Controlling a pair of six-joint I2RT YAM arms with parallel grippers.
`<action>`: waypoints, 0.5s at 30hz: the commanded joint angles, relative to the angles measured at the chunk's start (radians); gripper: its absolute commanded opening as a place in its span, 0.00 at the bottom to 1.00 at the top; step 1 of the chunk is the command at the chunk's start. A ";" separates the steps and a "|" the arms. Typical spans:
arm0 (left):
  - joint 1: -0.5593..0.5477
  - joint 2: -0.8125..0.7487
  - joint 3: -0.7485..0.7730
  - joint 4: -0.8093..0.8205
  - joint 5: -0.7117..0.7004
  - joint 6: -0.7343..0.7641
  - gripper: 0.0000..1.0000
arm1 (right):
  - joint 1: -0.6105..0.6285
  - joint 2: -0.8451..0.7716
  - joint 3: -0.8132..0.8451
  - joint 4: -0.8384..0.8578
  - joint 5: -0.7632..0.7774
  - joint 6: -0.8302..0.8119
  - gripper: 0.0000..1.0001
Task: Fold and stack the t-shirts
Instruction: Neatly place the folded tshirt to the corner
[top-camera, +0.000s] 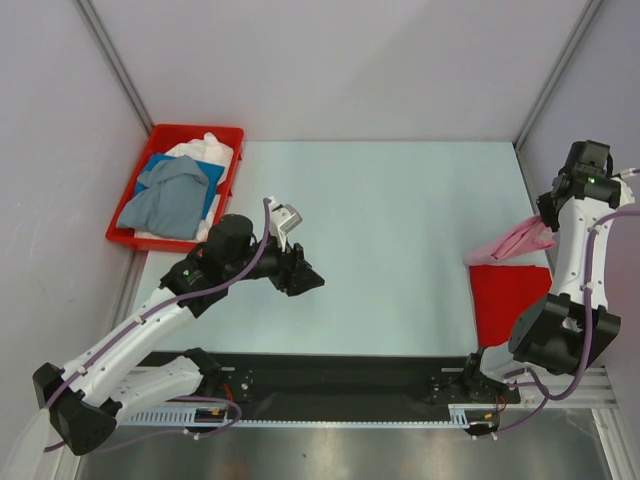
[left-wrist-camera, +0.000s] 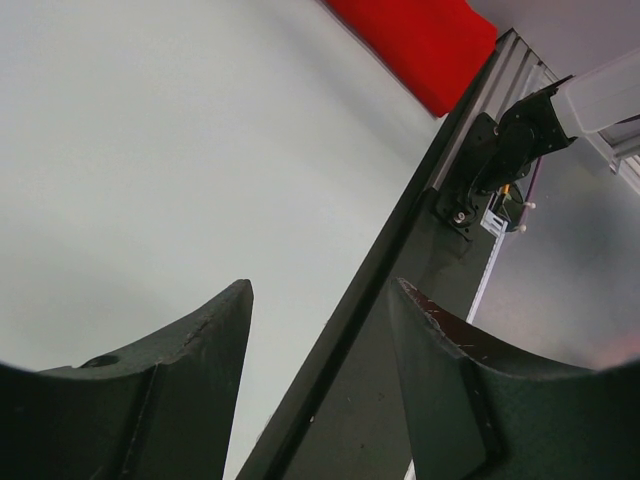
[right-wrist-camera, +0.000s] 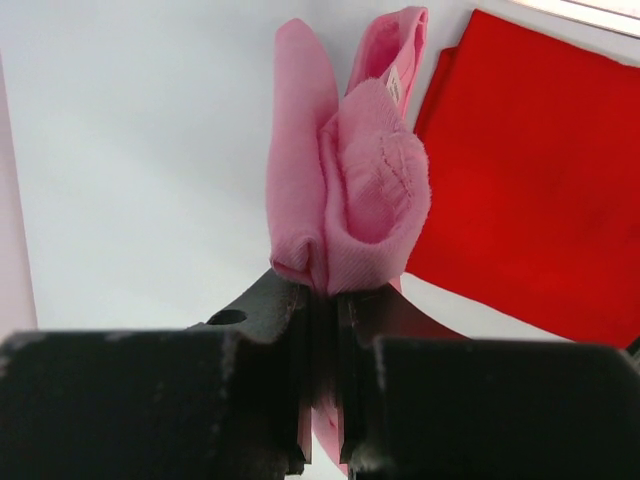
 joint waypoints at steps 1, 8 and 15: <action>0.012 -0.008 -0.012 0.040 0.034 0.003 0.62 | -0.029 -0.056 -0.001 0.043 -0.006 -0.020 0.00; 0.024 -0.005 -0.016 0.046 0.051 -0.002 0.62 | -0.057 -0.079 -0.047 0.052 -0.026 -0.040 0.00; 0.035 -0.005 -0.021 0.046 0.064 -0.002 0.62 | -0.107 -0.111 -0.106 0.055 -0.061 -0.080 0.00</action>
